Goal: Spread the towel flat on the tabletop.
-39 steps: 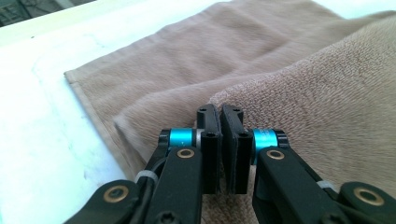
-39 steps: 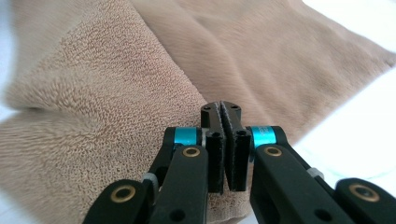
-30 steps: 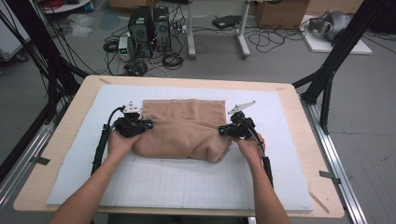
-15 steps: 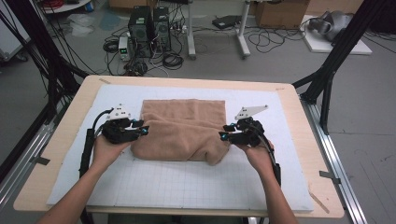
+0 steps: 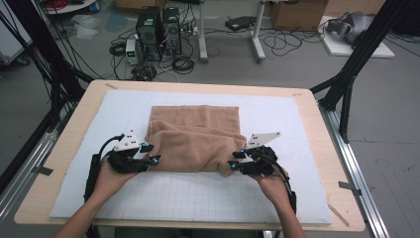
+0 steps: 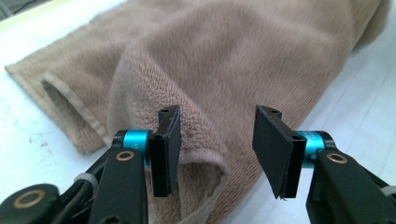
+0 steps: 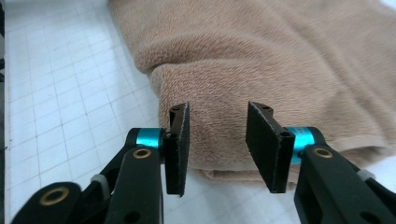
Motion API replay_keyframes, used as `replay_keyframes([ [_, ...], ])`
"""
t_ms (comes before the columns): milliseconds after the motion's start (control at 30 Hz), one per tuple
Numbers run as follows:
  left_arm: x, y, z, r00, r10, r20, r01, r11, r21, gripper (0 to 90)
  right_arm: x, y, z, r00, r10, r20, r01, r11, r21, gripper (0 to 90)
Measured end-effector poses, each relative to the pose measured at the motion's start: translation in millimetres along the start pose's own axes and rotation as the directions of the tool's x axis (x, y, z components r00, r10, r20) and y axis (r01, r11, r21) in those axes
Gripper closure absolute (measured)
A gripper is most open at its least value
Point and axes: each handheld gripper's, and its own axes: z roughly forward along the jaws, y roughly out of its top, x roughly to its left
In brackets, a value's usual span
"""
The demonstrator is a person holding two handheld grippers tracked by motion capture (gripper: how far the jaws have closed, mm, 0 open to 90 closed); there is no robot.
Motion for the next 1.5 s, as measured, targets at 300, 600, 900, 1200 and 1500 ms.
replay_keyframes([
  [300,0.6,-6.7,36.1,0.9998,0.015,0.014,-0.017,0.9918,0.127,64.2,-1.7,-2.6,32.0,0.9999,0.011,0.0,-0.011,0.998,0.066,61.1],
  [600,2.9,-4.4,32.8,0.9999,-0.01,-0.001,0.01,0.9946,0.103,83.6,-3.8,0.3,44.7,0.9995,-0.019,-0.025,0.021,0.998,0.064,81.3],
  [900,17.7,4.1,6.4,0.9981,-0.056,-0.023,0.057,0.9981,0.025,85.0,-6.0,5.6,10.8,0.999,-0.043,0.006,0.043,0.998,0.041,82.6],
  [1200,24.0,13.9,-6.5,0.9969,-0.063,-0.047,0.062,0.998,-0.013,85.4,-17.1,18.5,-20.0,0.9974,-0.048,0.054,0.048,0.999,0.012,82.7],
  [1500,1.0,12.3,12.8,0.9946,0.028,0.1,-0.036,0.9963,0.078,62.5,-28.1,10.2,-9.2,0.9988,-0.021,0.044,0.018,0.997,0.077,81.8],
])
